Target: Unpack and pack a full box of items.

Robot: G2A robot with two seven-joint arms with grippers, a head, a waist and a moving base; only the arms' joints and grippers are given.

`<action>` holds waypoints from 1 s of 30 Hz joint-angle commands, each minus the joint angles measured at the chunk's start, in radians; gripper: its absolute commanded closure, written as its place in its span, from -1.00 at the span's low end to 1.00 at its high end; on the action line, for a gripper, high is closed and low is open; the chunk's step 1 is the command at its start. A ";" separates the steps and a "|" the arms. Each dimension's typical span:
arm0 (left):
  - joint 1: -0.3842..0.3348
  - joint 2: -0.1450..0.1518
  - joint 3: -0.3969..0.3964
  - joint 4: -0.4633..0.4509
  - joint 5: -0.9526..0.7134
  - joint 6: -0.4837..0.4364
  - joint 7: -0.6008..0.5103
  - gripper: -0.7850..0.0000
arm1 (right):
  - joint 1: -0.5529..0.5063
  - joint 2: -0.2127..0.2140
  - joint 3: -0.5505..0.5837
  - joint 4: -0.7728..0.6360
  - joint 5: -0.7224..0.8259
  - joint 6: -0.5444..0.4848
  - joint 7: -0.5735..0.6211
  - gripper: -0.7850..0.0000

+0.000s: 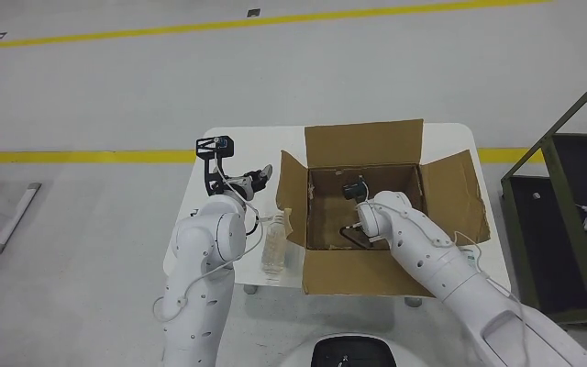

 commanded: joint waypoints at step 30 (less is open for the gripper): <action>0.000 0.000 0.000 0.000 0.000 0.000 0.000 -1.00 | -0.342 0.099 0.429 -0.817 -0.010 -0.065 0.049 1.00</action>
